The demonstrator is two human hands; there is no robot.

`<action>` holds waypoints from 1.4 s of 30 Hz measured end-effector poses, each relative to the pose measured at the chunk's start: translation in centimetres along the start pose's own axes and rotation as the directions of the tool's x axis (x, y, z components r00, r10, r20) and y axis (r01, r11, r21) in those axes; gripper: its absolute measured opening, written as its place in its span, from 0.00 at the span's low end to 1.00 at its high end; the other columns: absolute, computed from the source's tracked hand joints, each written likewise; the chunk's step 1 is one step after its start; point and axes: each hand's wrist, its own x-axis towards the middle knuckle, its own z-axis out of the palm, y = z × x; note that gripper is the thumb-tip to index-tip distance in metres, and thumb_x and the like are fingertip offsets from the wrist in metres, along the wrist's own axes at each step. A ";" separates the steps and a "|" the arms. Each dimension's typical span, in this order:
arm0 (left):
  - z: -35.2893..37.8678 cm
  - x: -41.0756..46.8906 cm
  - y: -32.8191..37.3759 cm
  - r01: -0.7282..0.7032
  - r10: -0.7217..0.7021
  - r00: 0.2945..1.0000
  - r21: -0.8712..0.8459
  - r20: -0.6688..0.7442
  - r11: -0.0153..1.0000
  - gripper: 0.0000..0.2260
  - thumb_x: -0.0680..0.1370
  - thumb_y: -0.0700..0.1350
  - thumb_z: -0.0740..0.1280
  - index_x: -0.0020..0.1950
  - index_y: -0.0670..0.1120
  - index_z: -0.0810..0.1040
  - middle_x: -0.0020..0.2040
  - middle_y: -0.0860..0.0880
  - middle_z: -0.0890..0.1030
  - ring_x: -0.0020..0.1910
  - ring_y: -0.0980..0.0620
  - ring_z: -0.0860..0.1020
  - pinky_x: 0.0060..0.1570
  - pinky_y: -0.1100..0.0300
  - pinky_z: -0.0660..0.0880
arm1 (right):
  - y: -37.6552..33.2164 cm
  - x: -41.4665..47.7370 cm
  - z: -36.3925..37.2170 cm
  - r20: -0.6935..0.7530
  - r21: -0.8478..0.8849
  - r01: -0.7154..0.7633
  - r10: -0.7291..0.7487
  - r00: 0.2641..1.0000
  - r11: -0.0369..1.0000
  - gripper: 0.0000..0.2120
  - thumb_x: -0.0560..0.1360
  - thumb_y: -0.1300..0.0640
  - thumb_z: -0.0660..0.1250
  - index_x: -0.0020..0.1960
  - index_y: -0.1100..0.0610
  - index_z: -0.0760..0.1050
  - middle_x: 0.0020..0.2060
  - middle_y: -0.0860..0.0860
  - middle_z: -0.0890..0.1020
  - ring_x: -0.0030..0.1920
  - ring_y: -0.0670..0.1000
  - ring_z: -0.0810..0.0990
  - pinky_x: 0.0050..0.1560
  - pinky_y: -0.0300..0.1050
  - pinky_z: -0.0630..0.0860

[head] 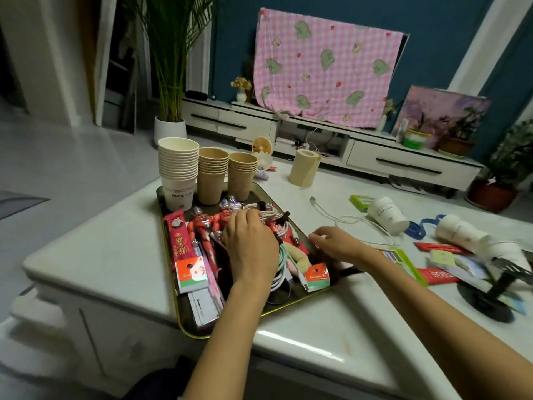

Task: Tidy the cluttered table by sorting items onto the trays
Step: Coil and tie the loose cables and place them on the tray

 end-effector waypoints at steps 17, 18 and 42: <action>-1.6 -1.5 -1.2 0.003 -0.002 1.000 0.047 -0.020 0.999 0.13 0.78 0.39 0.55 0.60 0.42 0.74 0.59 0.46 0.75 0.62 0.49 0.68 0.63 0.57 0.63 | -0.1 -0.7 3.4 -0.248 -0.069 0.182 -0.193 0.949 0.981 0.13 0.80 0.54 0.56 0.55 0.53 0.78 0.52 0.55 0.82 0.52 0.58 0.77 0.42 0.43 0.68; -1.5 -1.4 -1.2 0.006 -0.005 1.000 0.048 -0.027 0.999 0.13 0.78 0.39 0.55 0.60 0.43 0.74 0.59 0.46 0.75 0.62 0.49 0.68 0.63 0.57 0.62 | 0.0 -0.6 3.5 -0.251 -0.069 0.183 -0.195 0.948 0.981 0.13 0.80 0.54 0.56 0.55 0.53 0.78 0.52 0.55 0.82 0.52 0.58 0.77 0.42 0.43 0.68; -2.6 -0.6 -2.0 0.028 -0.029 0.993 -0.004 -0.117 1.000 0.10 0.75 0.34 0.58 0.52 0.35 0.77 0.52 0.37 0.78 0.55 0.40 0.73 0.58 0.49 0.66 | -8.6 -2.0 9.1 -0.318 0.126 -0.042 0.080 0.945 0.991 0.12 0.78 0.59 0.55 0.57 0.58 0.74 0.54 0.58 0.79 0.55 0.60 0.77 0.50 0.47 0.72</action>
